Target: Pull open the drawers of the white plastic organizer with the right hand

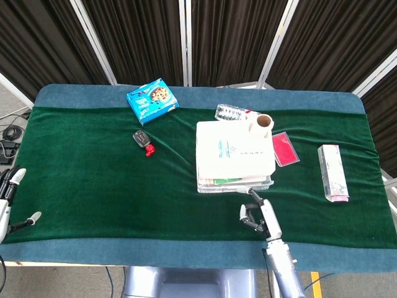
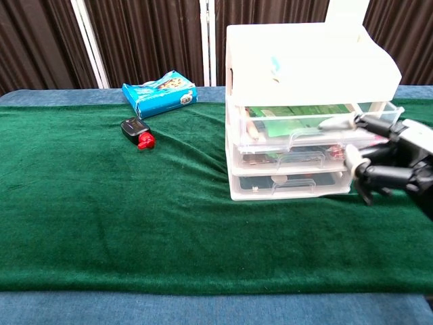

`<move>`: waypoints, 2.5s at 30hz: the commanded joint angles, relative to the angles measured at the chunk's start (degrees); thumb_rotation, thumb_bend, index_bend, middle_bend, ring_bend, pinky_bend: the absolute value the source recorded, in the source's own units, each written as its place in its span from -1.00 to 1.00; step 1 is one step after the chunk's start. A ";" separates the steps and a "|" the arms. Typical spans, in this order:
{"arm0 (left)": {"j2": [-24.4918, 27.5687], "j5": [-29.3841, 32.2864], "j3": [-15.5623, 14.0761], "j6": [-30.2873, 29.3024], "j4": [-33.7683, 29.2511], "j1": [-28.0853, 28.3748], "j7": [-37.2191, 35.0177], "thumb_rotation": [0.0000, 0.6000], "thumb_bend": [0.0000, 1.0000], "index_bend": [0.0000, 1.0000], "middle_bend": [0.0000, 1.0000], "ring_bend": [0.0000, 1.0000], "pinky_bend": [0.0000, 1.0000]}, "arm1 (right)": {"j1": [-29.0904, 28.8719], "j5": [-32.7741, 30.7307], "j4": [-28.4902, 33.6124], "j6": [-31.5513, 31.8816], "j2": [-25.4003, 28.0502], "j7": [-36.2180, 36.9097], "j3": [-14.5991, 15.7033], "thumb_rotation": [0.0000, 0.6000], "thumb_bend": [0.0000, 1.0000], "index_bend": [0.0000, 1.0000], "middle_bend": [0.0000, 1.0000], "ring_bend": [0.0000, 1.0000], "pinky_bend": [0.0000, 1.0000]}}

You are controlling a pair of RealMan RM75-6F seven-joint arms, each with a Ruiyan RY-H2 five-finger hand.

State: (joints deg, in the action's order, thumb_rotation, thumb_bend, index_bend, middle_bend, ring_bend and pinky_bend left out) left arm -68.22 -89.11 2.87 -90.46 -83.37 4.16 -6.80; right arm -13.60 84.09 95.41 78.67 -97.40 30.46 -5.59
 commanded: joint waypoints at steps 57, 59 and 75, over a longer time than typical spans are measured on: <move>0.25 -1.06 -0.54 -0.44 -0.74 -0.04 0.20 1.00 -0.84 -1.00 -1.00 -1.00 -1.00 | 0.64 3.88 1.49 4.68 3.98 -36.92 -0.70 1.00 0.19 -0.42 0.79 0.80 0.52; 0.27 -1.05 -0.53 -0.45 -0.75 -0.05 0.16 1.00 -0.84 -1.00 -1.00 -1.00 -1.00 | 0.47 3.62 1.68 4.28 3.99 -37.51 -0.73 1.00 0.19 -0.42 0.79 0.80 0.52; 0.57 -0.86 -0.44 -0.43 -0.84 -0.08 -0.50 1.00 -0.84 -1.00 -1.00 -1.00 -1.00 | -1.74 1.02 2.92 1.35 2.62 -42.69 -2.15 1.00 0.19 -0.34 0.80 0.81 0.53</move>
State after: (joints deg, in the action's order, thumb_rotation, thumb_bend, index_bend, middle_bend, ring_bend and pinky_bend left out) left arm -67.65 -89.97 2.43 -90.89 -84.21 4.09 -7.31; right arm -15.22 85.27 98.26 80.14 -94.67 -12.06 -7.62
